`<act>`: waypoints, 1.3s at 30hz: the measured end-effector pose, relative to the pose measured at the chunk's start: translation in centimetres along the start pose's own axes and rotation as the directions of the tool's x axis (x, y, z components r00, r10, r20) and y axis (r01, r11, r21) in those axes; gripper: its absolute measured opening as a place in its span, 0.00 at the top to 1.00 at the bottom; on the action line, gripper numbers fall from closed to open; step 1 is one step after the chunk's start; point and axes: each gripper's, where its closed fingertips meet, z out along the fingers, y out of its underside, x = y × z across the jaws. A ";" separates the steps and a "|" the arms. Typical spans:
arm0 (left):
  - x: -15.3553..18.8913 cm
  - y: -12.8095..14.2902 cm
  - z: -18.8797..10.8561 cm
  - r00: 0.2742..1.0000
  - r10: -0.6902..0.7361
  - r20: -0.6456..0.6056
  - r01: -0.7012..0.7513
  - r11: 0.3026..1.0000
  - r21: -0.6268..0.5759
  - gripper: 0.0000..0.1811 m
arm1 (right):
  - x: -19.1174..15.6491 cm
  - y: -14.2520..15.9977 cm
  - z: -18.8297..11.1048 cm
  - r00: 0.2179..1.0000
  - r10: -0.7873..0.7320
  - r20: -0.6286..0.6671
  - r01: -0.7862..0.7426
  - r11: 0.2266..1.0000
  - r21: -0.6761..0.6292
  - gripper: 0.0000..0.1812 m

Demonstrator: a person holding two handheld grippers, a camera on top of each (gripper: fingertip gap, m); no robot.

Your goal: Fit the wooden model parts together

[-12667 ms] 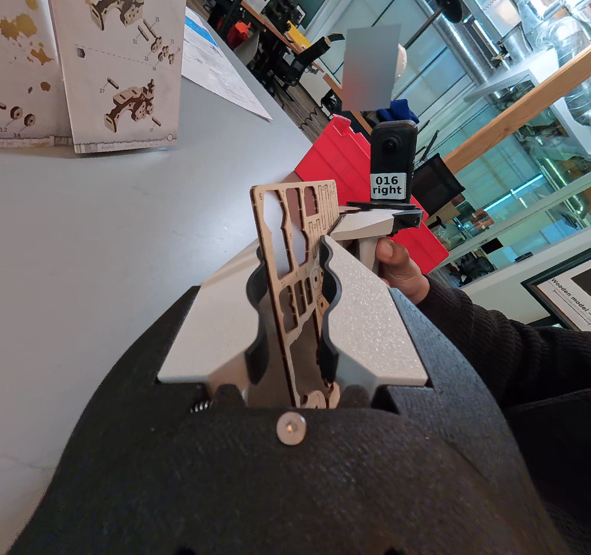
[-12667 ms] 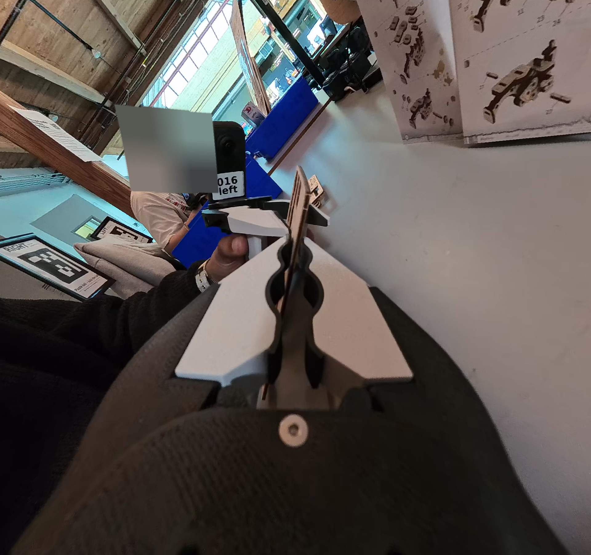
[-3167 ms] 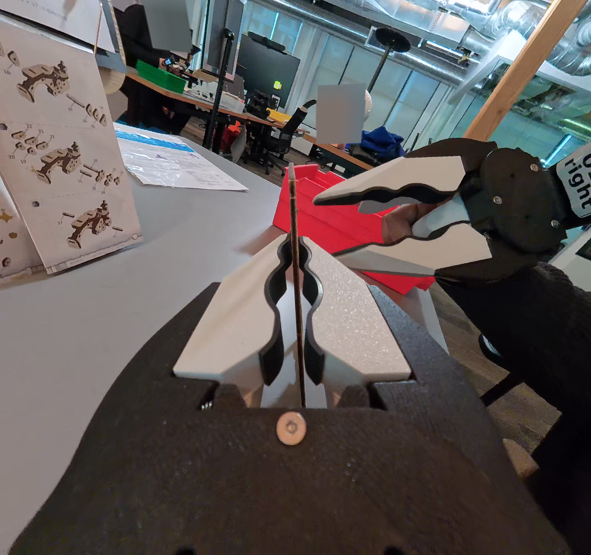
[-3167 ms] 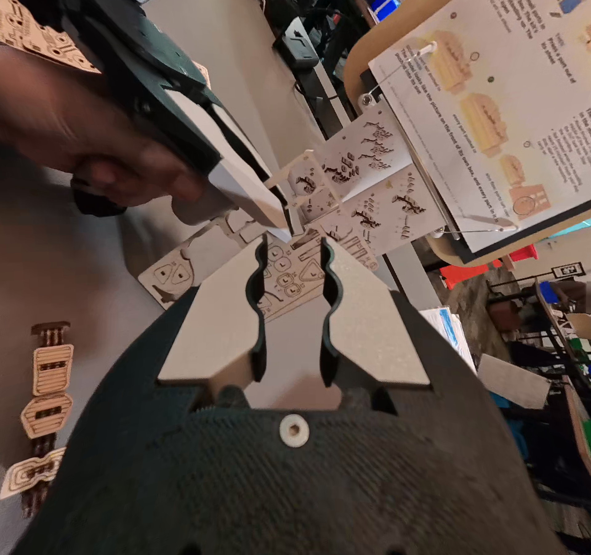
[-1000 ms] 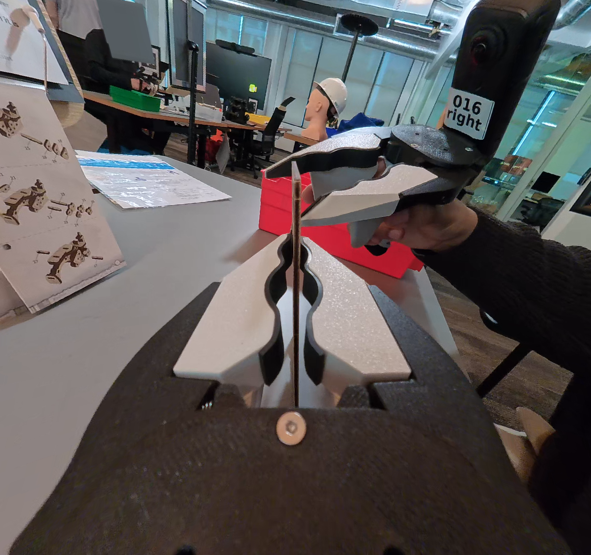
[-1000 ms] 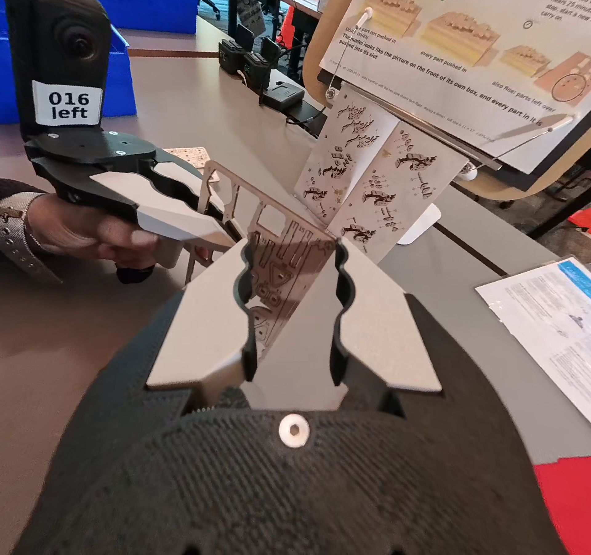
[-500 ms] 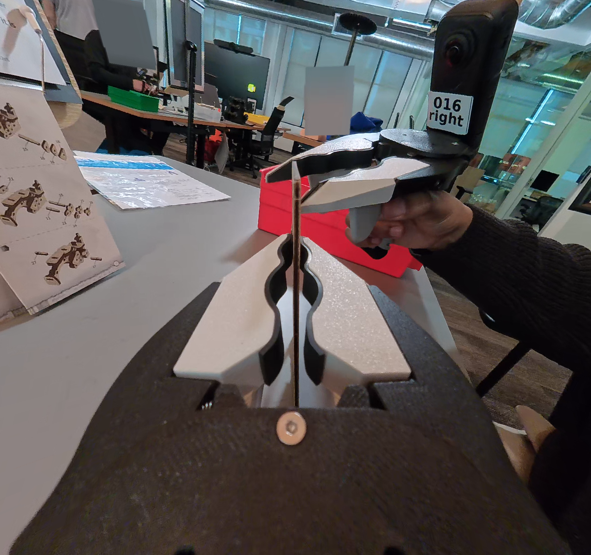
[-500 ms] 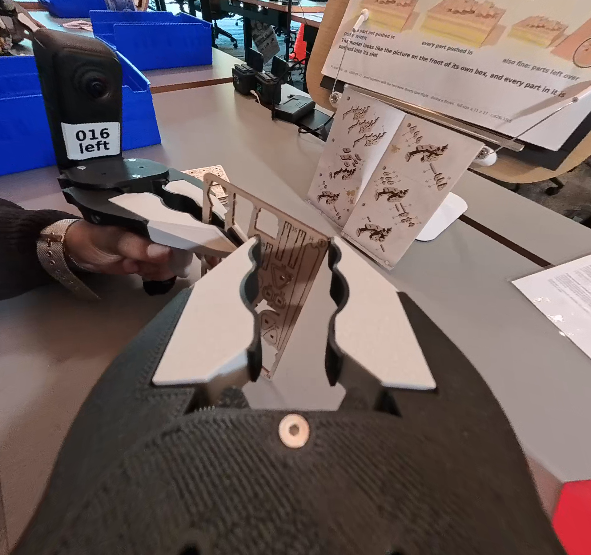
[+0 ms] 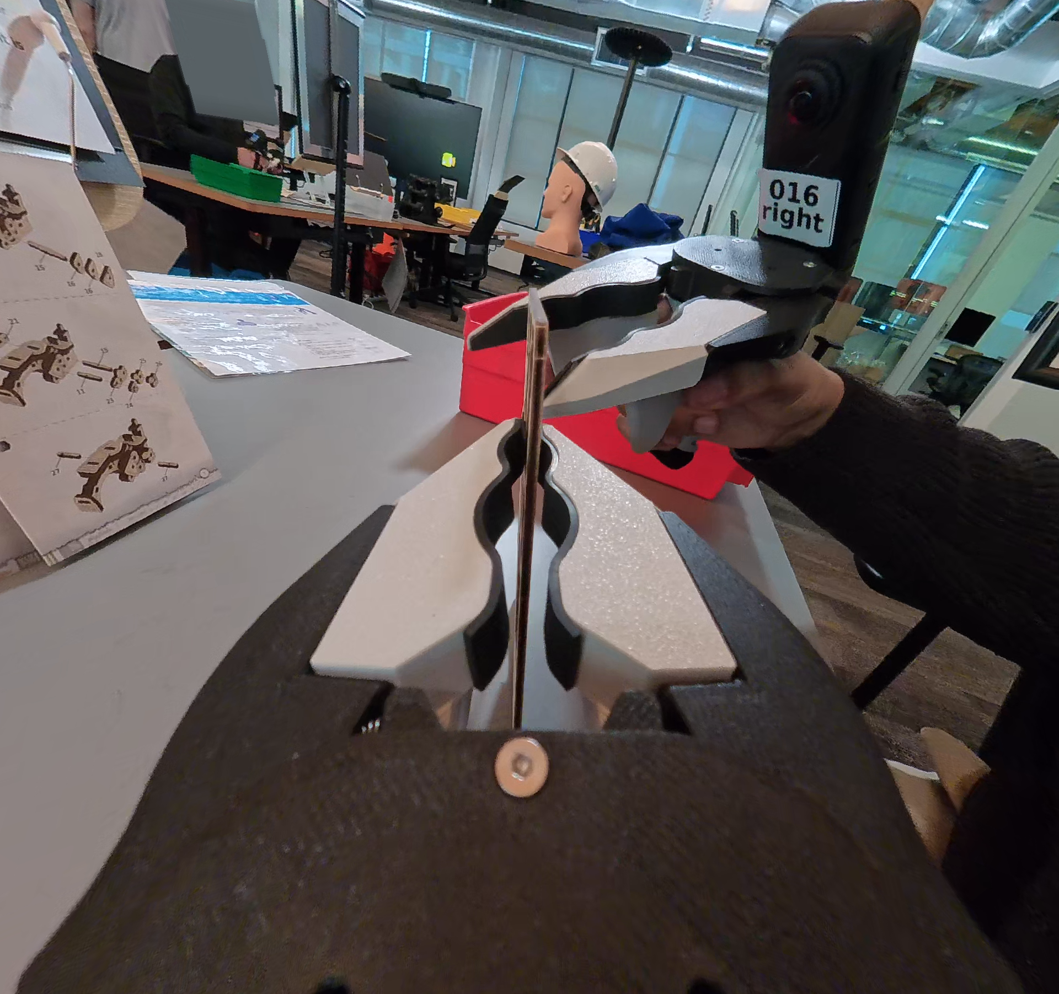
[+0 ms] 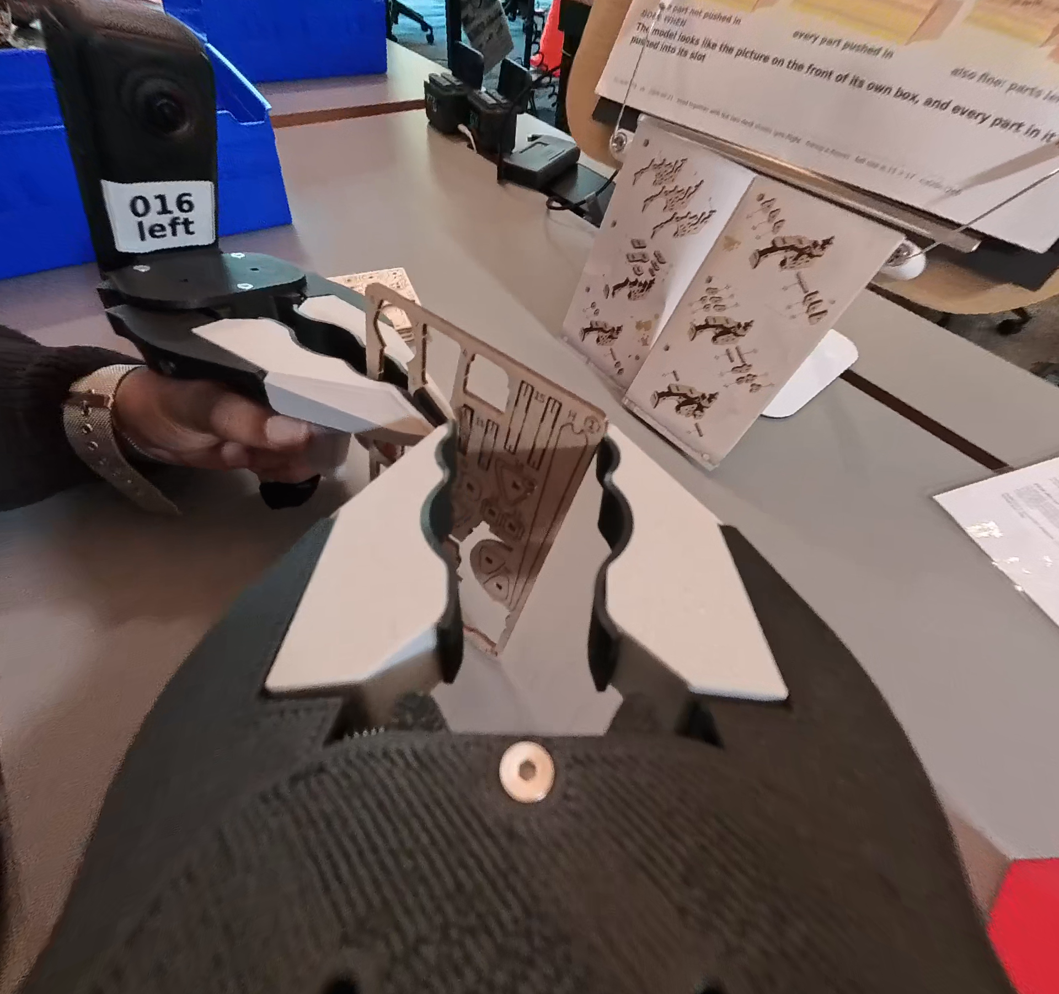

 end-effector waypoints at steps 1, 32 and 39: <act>0.0 0.0 -0.1 1.000 -0.003 -0.003 0.003 1.000 0.000 1.00 | 0.0 -0.1 0.0 1.000 0.002 -0.001 -0.002 1.000 0.005 0.74; 0.1 0.3 0.1 0.999 0.035 0.019 -0.034 0.999 -0.021 1.00 | 0.1 -0.3 -0.2 0.996 0.083 0.037 -0.083 0.996 0.015 0.79; -0.3 0.1 0.0 1.000 -0.012 0.015 0.012 1.000 -0.006 1.00 | 0.2 -0.4 0.0 0.998 0.067 -0.002 -0.067 0.998 0.018 0.78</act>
